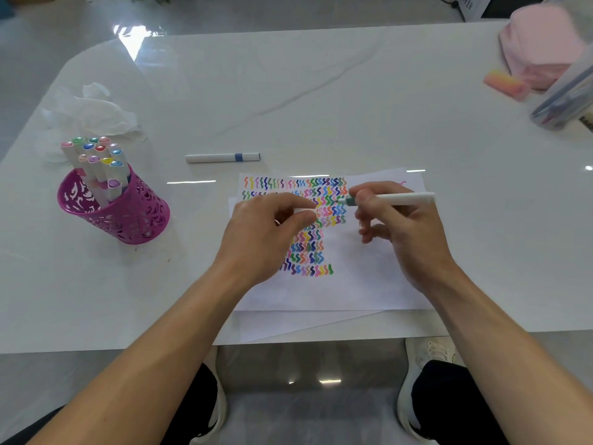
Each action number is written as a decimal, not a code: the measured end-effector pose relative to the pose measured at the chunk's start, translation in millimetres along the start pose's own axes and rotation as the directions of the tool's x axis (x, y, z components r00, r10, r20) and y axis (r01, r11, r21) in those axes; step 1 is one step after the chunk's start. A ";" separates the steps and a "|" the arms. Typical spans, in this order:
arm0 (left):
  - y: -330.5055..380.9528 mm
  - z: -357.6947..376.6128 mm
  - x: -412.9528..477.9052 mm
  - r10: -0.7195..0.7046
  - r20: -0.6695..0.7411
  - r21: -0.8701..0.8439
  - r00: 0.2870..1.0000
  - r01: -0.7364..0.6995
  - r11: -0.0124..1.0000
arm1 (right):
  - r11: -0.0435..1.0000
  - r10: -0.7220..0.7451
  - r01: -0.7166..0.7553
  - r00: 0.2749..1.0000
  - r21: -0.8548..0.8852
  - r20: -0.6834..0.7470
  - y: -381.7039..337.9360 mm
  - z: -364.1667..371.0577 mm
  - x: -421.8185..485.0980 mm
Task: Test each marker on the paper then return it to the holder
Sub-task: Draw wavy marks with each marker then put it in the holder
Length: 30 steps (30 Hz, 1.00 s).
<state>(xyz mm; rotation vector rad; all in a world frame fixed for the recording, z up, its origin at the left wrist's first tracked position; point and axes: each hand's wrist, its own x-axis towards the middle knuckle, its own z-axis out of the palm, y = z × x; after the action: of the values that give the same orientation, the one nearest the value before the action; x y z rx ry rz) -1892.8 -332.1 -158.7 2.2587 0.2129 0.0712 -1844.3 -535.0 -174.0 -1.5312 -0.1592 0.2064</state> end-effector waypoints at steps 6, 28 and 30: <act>2.5 2.8 -0.9 -0.222 0.149 -0.418 0.964 0.265 0.869 | 0.998 0.028 -0.028 1.000 0.061 0.004 -7.1 6.8 0.1; 4.7 6.9 -8.4 -0.137 0.228 -0.567 0.964 0.246 0.786 | 0.991 0.058 -0.069 0.994 0.115 0.095 -2.3 13.9 -4.4; 5.2 7.8 -9.4 -0.133 0.205 -0.568 0.970 0.228 0.791 | 0.987 0.062 -0.076 0.993 0.143 0.102 -3.1 14.2 -4.7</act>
<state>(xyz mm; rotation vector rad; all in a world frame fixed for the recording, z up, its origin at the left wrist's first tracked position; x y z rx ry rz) -1900.4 -343.0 -159.5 1.5996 0.2808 -0.1274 -1852.1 -522.4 -170.3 -1.3822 -0.1646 0.3409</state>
